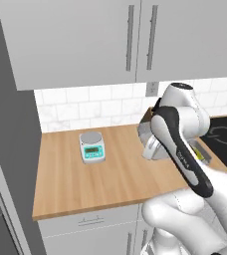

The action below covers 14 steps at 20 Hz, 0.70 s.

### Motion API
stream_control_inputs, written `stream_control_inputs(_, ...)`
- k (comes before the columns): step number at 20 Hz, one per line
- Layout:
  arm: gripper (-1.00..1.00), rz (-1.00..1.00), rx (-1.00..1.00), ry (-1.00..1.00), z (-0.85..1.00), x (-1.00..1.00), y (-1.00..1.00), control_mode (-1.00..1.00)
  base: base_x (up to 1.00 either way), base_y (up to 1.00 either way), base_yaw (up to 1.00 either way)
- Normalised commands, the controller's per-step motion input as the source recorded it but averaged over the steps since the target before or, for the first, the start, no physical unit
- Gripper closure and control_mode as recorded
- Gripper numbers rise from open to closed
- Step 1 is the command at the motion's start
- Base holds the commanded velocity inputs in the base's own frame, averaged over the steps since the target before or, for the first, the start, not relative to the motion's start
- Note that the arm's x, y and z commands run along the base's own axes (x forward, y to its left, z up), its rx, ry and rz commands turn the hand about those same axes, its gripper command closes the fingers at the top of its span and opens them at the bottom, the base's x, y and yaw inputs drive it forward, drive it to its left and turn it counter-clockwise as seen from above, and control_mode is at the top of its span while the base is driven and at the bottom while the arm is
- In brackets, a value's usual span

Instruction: Take the meat container that has the shrimp and place it on the second highest rack of the freezer. Then take the vegetable container that has the lemon wedge and eggplant and place it on the highest rack of the freezer.

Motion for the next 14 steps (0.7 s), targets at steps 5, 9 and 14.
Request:
stream_control_inputs(5, 1.00, -0.12, 0.04, 0.00, 0.35, -0.39, -0.52, -1.00, 0.00, 0.00, 0.00)
stream_control_inputs(9, 1.00, -0.03, 0.00, 0.00, 0.06, -0.41, -0.07, -1.00, 0.00, 0.00, 0.00)
stream_control_inputs(14, 1.00, 0.00, 0.00, -0.01, 0.11, -0.37, 0.00, -1.00, 0.00, 0.00, 0.00)
